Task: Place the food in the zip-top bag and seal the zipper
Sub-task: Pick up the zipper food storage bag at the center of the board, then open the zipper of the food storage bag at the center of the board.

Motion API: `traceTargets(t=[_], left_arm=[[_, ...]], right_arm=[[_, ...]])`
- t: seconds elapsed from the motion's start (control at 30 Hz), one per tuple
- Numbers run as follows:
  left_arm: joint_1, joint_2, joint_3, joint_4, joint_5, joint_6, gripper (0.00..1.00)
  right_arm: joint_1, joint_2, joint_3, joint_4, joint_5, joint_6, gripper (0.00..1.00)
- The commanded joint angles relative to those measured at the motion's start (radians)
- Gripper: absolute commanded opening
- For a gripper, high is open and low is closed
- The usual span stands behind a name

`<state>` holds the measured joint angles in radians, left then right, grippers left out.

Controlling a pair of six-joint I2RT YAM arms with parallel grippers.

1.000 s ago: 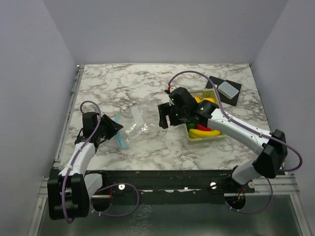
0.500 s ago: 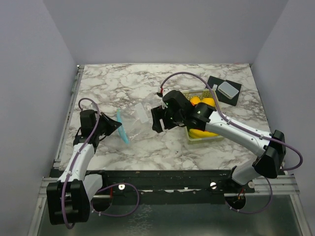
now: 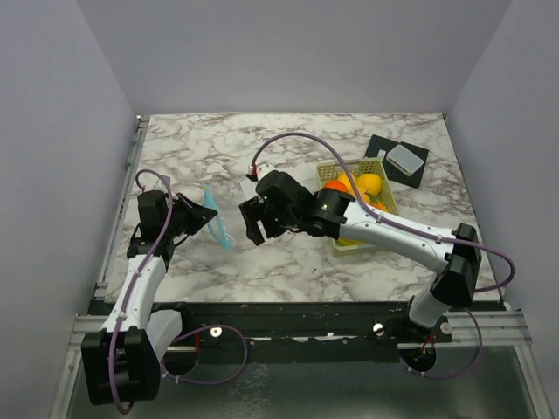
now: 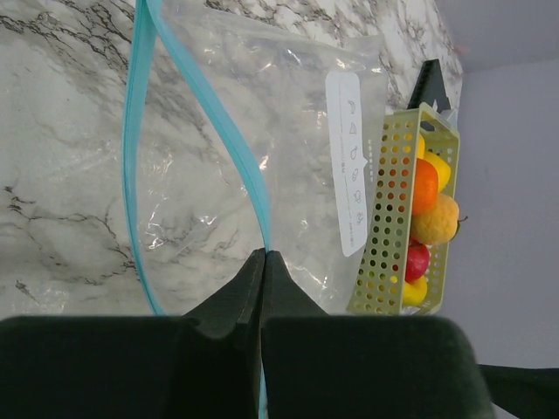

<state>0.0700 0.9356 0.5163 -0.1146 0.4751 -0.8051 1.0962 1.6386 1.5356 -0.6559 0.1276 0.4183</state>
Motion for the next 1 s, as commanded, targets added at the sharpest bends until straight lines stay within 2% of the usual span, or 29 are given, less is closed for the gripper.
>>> traceTargets(t=[0.0, 0.43, 0.97], left_arm=[[-0.006, -0.018, 0.044, -0.005, 0.032, -0.036, 0.0], [-0.031, -0.027, 0.09, -0.006, 0.035, -0.108, 0.0], [-0.068, -0.044, 0.124, -0.021, 0.017, -0.167, 0.0]], right_arm=[[0.033, 0.058, 0.069, -0.016, 0.103, 0.013, 0.76], [0.091, 0.223, 0.225, -0.01, 0.269, 0.051, 0.74], [0.113, 0.37, 0.38, -0.021, 0.379, 0.083, 0.73]])
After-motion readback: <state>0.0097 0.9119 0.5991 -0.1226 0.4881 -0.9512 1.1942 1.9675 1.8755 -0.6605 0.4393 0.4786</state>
